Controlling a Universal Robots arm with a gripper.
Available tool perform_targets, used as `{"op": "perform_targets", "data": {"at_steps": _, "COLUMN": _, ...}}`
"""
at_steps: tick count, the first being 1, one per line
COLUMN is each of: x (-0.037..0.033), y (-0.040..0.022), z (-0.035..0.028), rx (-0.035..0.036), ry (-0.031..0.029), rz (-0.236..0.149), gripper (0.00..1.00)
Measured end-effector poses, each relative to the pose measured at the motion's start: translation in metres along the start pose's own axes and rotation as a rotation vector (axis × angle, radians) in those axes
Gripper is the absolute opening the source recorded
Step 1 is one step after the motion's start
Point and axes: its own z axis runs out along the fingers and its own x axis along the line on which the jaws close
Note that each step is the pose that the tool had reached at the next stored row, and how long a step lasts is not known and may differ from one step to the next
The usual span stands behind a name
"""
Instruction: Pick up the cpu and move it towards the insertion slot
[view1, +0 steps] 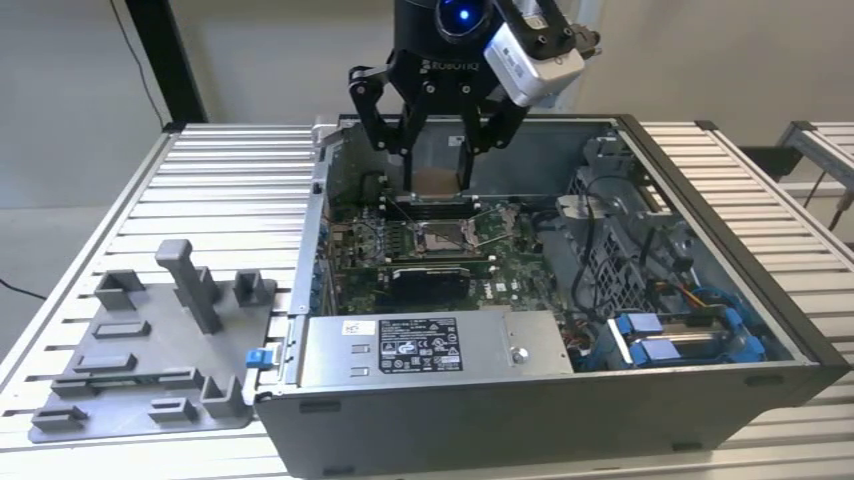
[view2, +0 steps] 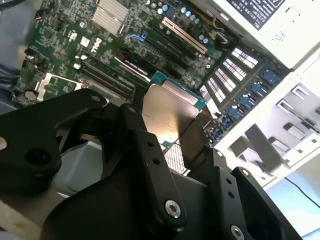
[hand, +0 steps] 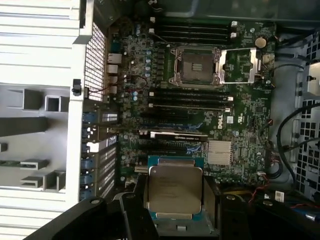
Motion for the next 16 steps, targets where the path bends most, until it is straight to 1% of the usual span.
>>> {"op": "perform_targets", "data": {"at_steps": 4, "x": -0.0085, "y": -0.0004, "z": -0.0001, "rx": -0.0001, "ry": 0.0002, "rz": 0.0, "gripper": 0.0}}
{"op": "perform_targets", "data": {"at_steps": 8, "x": -0.0134, "y": -0.0006, "z": -0.0002, "rx": -0.0001, "ry": 0.0001, "rz": 0.0, "gripper": 0.0}}
{"op": "perform_targets", "data": {"at_steps": 14, "x": -0.0136, "y": -0.0005, "z": -0.0002, "rx": -0.0001, "ry": 0.0001, "rz": 0.0, "gripper": 0.0}}
{"op": "perform_targets", "data": {"at_steps": 16, "x": -0.0137, "y": 0.0004, "z": -0.0002, "rx": -0.0001, "ry": 0.0001, "rz": 0.0, "gripper": 0.0}}
